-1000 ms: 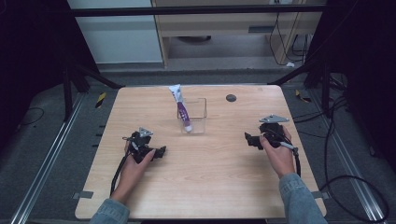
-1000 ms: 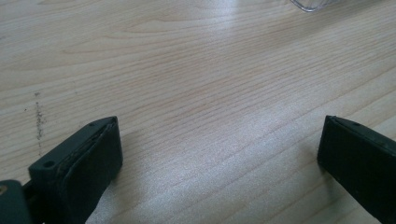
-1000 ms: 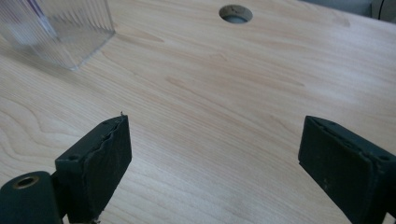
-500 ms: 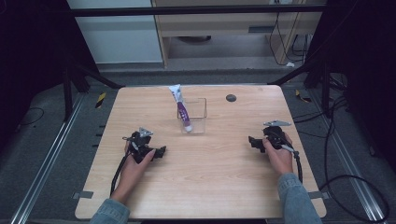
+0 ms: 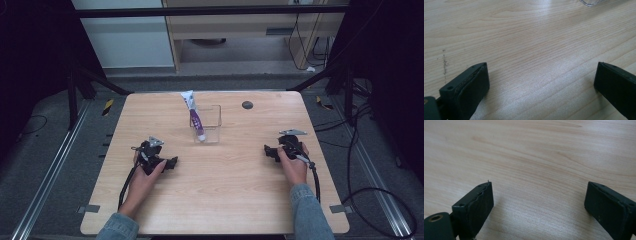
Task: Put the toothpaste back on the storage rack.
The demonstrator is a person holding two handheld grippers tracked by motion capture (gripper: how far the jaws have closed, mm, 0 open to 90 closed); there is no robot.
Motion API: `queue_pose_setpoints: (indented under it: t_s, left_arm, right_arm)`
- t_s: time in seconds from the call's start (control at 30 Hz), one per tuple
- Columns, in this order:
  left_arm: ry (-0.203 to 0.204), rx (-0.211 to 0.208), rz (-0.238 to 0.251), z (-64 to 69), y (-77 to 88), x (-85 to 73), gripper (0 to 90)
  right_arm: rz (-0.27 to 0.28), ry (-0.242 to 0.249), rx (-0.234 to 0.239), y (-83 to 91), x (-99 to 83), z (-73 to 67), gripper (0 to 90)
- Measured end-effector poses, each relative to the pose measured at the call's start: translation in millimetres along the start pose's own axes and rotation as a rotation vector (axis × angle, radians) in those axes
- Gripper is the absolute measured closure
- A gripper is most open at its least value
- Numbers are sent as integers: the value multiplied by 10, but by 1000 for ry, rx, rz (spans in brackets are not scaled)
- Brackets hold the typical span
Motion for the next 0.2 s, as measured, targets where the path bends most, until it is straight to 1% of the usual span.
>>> queue_pose_setpoints:
  t_s: [0.03, 0.13, 0.17, 0.2]
  left_arm:
    - [0, 1, 0, 1, 0, 0, 0]
    - [0, 0, 0, 0, 0, 0, 0]
    - [1, 0, 1, 1, 0, 0, 0]
    - [1, 0, 1, 1, 0, 0, 0]
  right_arm:
    - [-14, 41, -13, -17, 0, -36, 65]
    - [-18, 34, -18, -18, -3, -38, 54]
    - [-27, 8, -33, -25, -1, -41, 21]
    - [-27, 8, -33, -25, -1, -41, 21]
Point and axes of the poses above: each handheld gripper's, and its own axes: y roughly backward along the jaws, x roughly out of its top, z roughly to its right, the point moved 4 cm from there along -y, roughly forward along the jaws, and after that the axes turned 4 degrees about -z, right-handed, at the moved point
